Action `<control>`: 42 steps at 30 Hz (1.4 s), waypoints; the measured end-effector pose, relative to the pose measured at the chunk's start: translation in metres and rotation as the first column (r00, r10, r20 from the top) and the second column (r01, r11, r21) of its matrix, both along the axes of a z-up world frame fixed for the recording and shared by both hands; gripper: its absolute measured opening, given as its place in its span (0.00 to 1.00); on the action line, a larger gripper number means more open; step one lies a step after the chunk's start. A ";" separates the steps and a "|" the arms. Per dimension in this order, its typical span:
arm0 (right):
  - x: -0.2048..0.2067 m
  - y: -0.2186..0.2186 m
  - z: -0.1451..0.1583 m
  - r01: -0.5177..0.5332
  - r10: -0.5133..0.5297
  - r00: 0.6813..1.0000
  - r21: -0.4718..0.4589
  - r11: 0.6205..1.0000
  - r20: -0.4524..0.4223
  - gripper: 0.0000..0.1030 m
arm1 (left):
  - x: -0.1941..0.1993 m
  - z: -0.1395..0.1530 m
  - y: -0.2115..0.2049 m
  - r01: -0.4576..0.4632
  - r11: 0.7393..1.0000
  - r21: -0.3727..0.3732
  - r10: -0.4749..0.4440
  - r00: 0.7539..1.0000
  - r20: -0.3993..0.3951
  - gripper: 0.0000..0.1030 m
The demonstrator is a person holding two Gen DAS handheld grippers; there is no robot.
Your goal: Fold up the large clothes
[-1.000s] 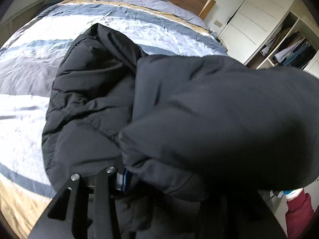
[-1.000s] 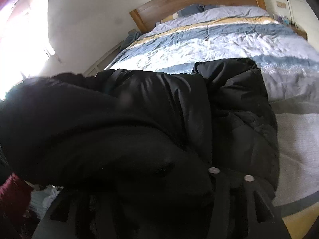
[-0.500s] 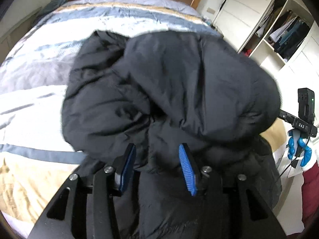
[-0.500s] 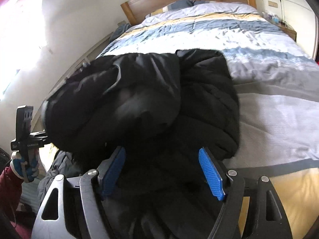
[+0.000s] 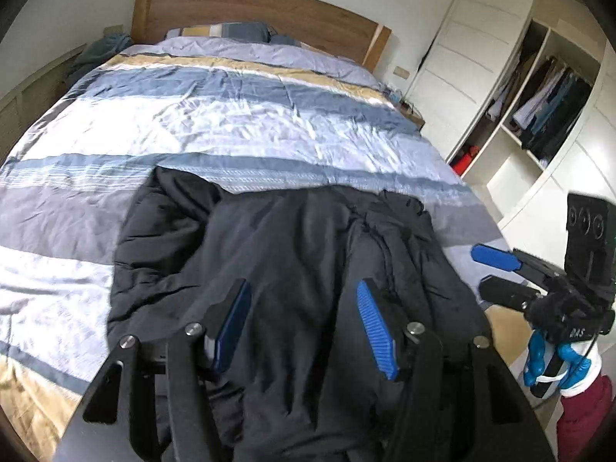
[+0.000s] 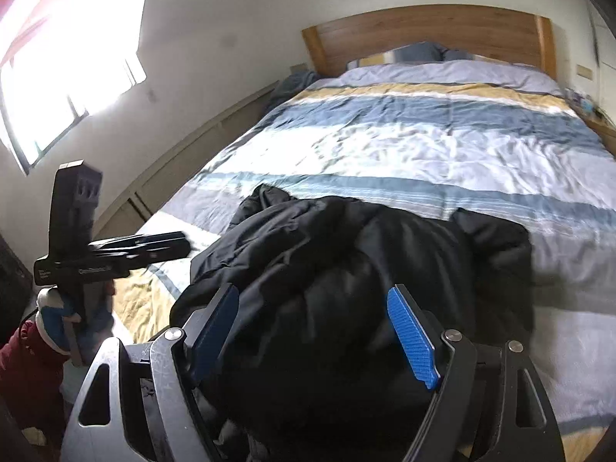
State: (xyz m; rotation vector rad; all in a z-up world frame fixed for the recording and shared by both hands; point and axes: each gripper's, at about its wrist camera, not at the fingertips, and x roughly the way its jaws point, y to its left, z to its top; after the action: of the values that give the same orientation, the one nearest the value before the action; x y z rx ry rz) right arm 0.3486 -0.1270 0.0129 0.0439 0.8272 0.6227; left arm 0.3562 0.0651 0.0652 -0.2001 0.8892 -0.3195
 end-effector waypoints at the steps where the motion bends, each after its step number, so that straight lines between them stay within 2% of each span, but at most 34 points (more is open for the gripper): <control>1: 0.002 0.004 -0.005 -0.009 0.009 1.000 -0.011 1.000 -0.007 0.77 | 0.003 -0.008 -0.004 0.008 1.000 0.001 -0.008 1.000 -0.008 0.54; 4: 0.005 0.008 -0.026 -0.034 0.032 0.999 -0.056 0.998 -0.034 0.77 | 0.004 -0.045 -0.018 0.039 0.999 0.036 -0.038 0.999 -0.039 0.54; 8: -0.003 0.002 -0.069 -0.069 0.058 0.996 -0.158 0.985 -0.073 0.77 | -0.005 -0.091 -0.028 0.066 0.995 0.071 -0.061 0.996 -0.072 0.54; 11: -0.015 0.001 -0.100 -0.097 0.086 0.995 -0.238 0.967 -0.053 0.78 | -0.013 -0.125 -0.041 0.088 0.985 0.149 -0.078 0.994 -0.072 0.55; 13: -0.017 -0.002 -0.114 -0.093 0.084 0.995 -0.240 0.966 -0.047 0.78 | -0.015 -0.141 -0.049 0.079 0.980 0.182 -0.069 0.996 -0.062 0.55; 18: -0.023 -0.005 -0.142 -0.055 0.055 0.998 -0.233 0.971 -0.006 0.78 | -0.009 -0.164 -0.054 0.060 0.982 0.179 -0.048 0.996 -0.072 0.55; 21: -0.024 -0.007 -0.145 -0.046 0.045 0.999 -0.225 0.973 -0.011 0.78 | -0.007 -0.166 -0.056 0.065 0.982 0.179 -0.051 0.995 -0.081 0.55; 25: -0.025 -0.003 -0.134 -0.053 0.048 0.999 -0.270 0.961 -0.023 0.78 | -0.013 -0.151 -0.054 0.063 0.981 0.184 -0.047 0.995 -0.088 0.55; 29: -0.037 -0.009 -0.111 -0.041 0.039 0.999 -0.265 0.963 -0.015 0.78 | -0.037 -0.129 -0.055 0.063 0.976 0.207 -0.057 0.998 -0.038 0.55; 33: -0.045 -0.019 -0.117 -0.014 0.002 0.999 -0.254 0.967 -0.049 0.78 | -0.049 -0.142 -0.061 0.060 0.968 0.245 -0.047 0.997 -0.058 0.56; 36: -0.051 -0.018 -0.110 0.013 -0.030 0.998 -0.259 0.966 -0.062 0.78 | -0.059 -0.132 -0.060 0.038 0.975 0.221 -0.026 0.998 -0.061 0.55; 39: -0.062 -0.020 -0.099 0.027 -0.046 0.997 -0.264 0.964 -0.065 0.77 | -0.071 -0.121 -0.059 0.040 0.972 0.232 -0.028 0.998 -0.054 0.55; 42: -0.080 -0.034 -0.086 0.066 -0.082 0.995 -0.231 0.971 -0.063 0.77 | -0.091 -0.106 -0.040 0.024 0.975 0.221 -0.014 0.999 -0.045 0.55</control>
State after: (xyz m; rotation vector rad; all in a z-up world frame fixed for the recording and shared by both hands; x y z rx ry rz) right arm 0.2689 -0.1612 -0.0728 -0.1126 0.9587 0.4545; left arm 0.2652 0.0253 -0.0408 0.0084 0.9623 -0.2321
